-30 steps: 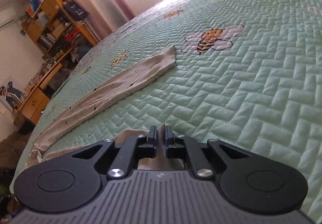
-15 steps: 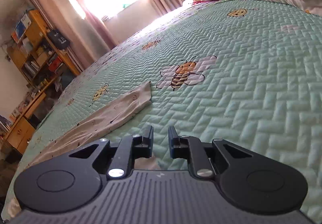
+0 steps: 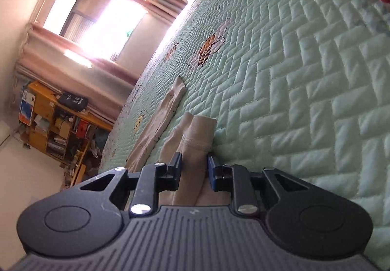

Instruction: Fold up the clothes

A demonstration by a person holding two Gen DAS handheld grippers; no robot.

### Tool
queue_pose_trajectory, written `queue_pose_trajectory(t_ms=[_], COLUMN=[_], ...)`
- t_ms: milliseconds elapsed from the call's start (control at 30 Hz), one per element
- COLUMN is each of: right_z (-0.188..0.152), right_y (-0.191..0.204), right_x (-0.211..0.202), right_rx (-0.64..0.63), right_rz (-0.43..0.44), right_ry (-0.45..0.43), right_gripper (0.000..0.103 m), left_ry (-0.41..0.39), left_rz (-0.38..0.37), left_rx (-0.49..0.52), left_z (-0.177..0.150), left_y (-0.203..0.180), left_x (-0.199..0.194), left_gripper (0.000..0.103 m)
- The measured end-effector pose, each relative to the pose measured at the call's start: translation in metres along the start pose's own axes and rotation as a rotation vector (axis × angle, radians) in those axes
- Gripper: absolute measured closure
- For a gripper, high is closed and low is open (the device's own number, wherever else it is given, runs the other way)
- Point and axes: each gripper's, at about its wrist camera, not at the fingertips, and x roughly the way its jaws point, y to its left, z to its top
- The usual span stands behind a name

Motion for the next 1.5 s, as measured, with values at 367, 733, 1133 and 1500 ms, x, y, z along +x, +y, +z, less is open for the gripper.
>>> queue_pose_trajectory(t_ms=[367,733,1133,1500], right_z=[0.002,-0.047,-0.061,-0.055], right_y=[-0.002,0.023,0.044,0.002], right_x=[-0.009,-0.026,-0.020,-0.039], right_rx=[-0.050,-0.042,-0.159,0.107], right_rz=[-0.095,-0.010,-0.038,0.095], right_ry=[-0.059,-0.028,-0.030,-0.055], right_gripper=[0.092,0.056,0.050,0.045], left_ry=[-0.001,-0.038,-0.077,-0.065], left_rz=[-0.010,-0.034,-0.102,-0.158], left_rx=[0.023,0.058,0.249,0.308], left_z=[-0.002,-0.004,-0.014,-0.024], left_y=[-0.006,-0.010,-0.043,-0.061], left_x=[0.001,-0.005,-0.015,-0.040], left_gripper=[0.001,0.001,0.001,0.001])
